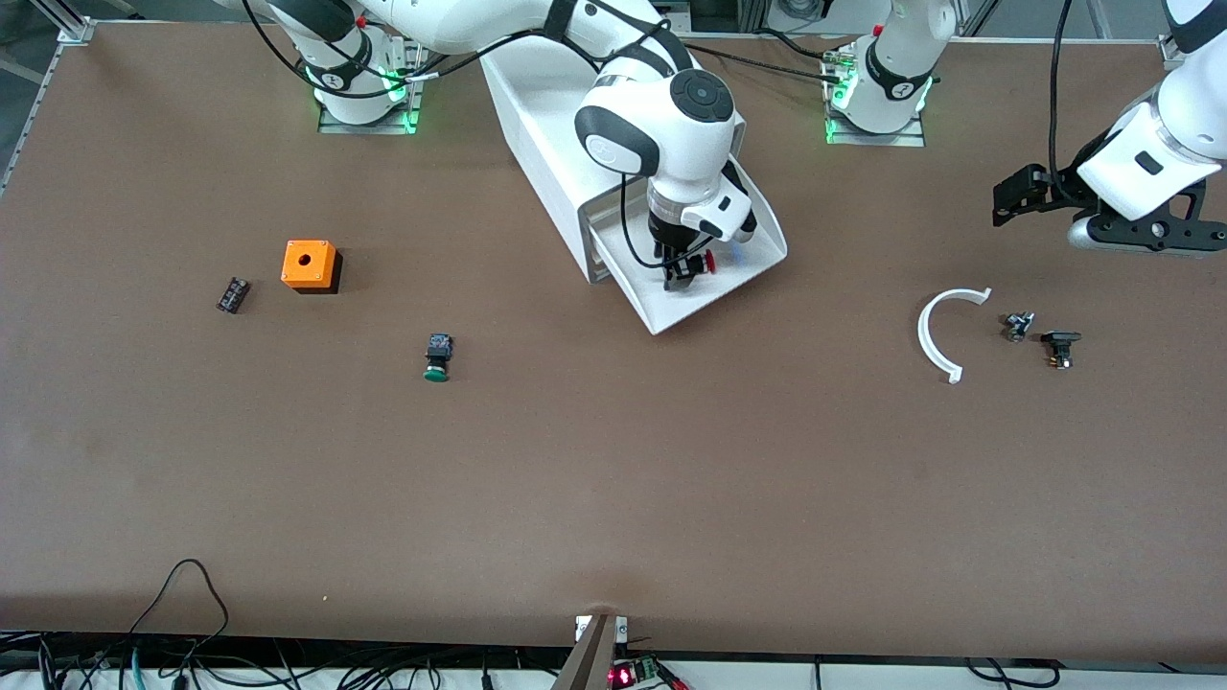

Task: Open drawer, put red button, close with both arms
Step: 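Lower the red button into the drawer and open the right gripper, then raise the right gripper out of the drawer and move it away, then push the drawer shut with the left gripper while the right gripper returns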

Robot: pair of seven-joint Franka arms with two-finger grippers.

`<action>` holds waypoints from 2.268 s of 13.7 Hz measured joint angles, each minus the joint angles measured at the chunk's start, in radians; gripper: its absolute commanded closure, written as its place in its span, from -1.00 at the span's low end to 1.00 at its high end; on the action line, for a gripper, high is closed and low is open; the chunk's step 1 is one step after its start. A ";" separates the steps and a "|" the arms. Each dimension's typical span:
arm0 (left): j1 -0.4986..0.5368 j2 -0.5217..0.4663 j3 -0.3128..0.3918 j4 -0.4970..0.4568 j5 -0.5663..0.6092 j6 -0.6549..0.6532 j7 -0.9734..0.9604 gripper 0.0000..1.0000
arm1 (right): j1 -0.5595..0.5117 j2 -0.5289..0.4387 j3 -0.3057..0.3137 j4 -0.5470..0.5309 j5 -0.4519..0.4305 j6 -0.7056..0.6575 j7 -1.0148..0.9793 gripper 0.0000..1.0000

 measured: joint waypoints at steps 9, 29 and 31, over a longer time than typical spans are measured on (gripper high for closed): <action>0.000 0.003 0.004 0.000 0.000 0.000 -0.001 -1.00 | -0.102 -0.192 0.001 0.080 -0.014 -0.008 0.234 -1.00; -0.202 0.288 -0.127 -0.351 -0.078 0.712 -0.622 -1.00 | -0.660 -0.374 -0.136 -0.213 0.129 -0.246 1.234 -1.00; -0.228 0.303 -0.158 -0.380 -0.078 0.749 -0.723 -1.00 | -0.669 -0.416 -0.207 -0.216 0.172 -0.256 1.130 -1.00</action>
